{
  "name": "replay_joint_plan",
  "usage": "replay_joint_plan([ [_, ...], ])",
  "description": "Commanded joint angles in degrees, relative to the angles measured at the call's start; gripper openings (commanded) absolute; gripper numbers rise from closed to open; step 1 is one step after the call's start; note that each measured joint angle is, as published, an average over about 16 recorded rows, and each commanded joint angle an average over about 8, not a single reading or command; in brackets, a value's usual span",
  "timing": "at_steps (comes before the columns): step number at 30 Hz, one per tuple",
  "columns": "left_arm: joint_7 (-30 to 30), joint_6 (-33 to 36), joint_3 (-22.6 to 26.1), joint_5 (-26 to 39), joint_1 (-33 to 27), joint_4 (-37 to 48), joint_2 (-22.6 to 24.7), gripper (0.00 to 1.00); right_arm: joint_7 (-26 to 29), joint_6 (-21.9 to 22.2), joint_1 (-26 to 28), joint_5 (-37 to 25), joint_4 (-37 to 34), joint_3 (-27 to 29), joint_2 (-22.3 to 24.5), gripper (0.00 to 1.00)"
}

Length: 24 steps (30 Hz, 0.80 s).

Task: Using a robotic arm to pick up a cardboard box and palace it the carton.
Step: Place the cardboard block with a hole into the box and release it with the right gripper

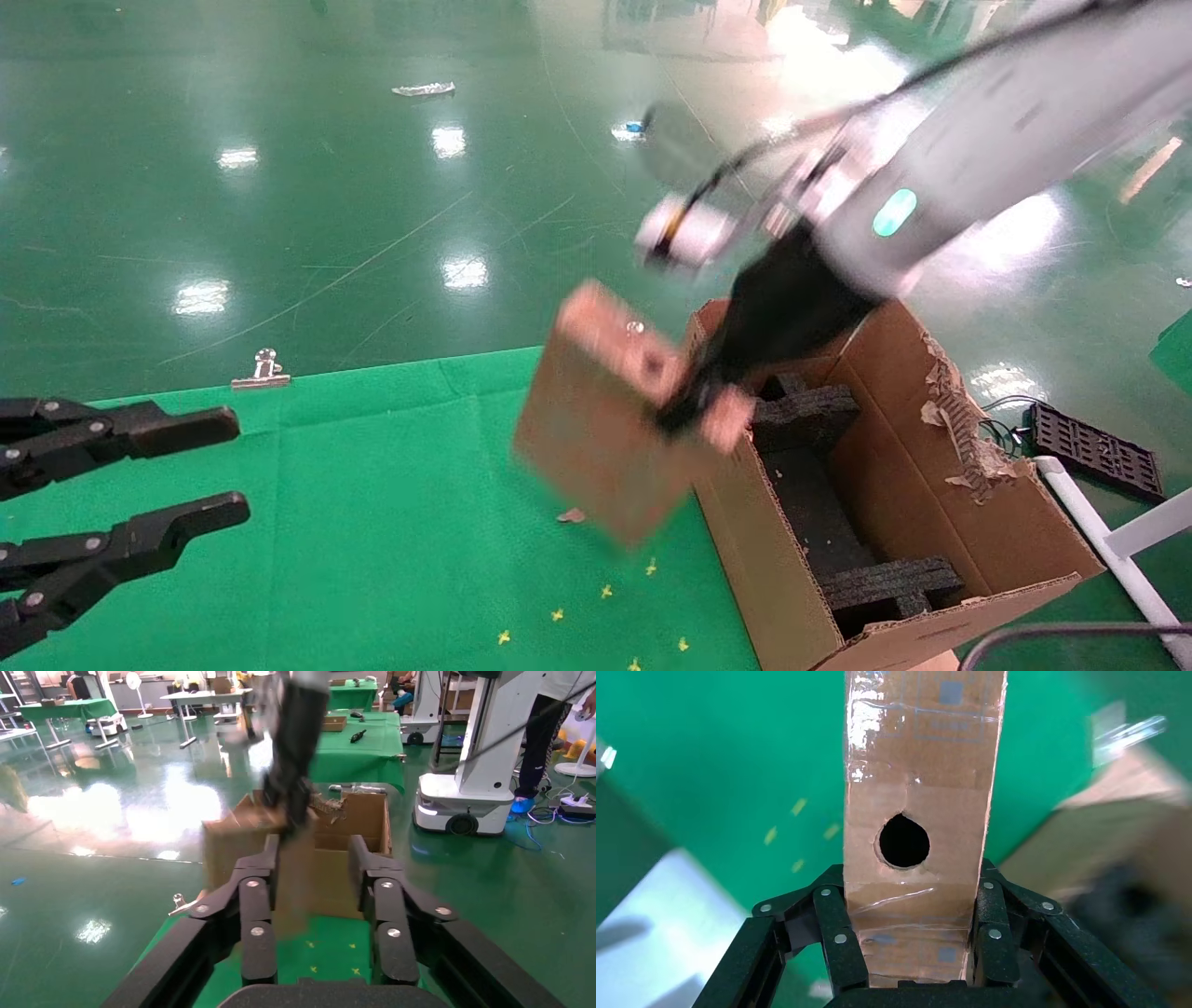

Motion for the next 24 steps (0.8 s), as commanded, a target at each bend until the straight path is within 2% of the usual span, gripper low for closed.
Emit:
replay_joint_plan([
  [1,0.00,0.00,0.01,-0.01,0.00,0.00,0.00,0.00,-1.80,0.15,2.48,0.00,-1.52,1.23,1.28,0.00],
  [8,0.02,-0.01,0.03,-0.02,-0.01,0.00,-0.01,0.00,-6.71,-0.51,10.05,-4.78,-12.89,1.89,4.52,0.00],
  [16,0.03,-0.03,0.06,-0.04,-0.01,0.00,-0.03,0.00,-7.98,-2.81,12.05,-11.43,-23.75,-1.28,7.38,0.00],
  [17,0.03,-0.03,0.07,-0.05,-0.01,0.00,-0.03,0.07,-7.91,-3.11,11.75,-12.03,-24.88,-1.73,7.70,0.00],
  [24,0.05,-0.04,0.09,-0.06,-0.02,0.00,-0.04,0.94,-6.88,-4.24,6.17,-12.63,-31.83,-3.59,8.72,0.00],
])
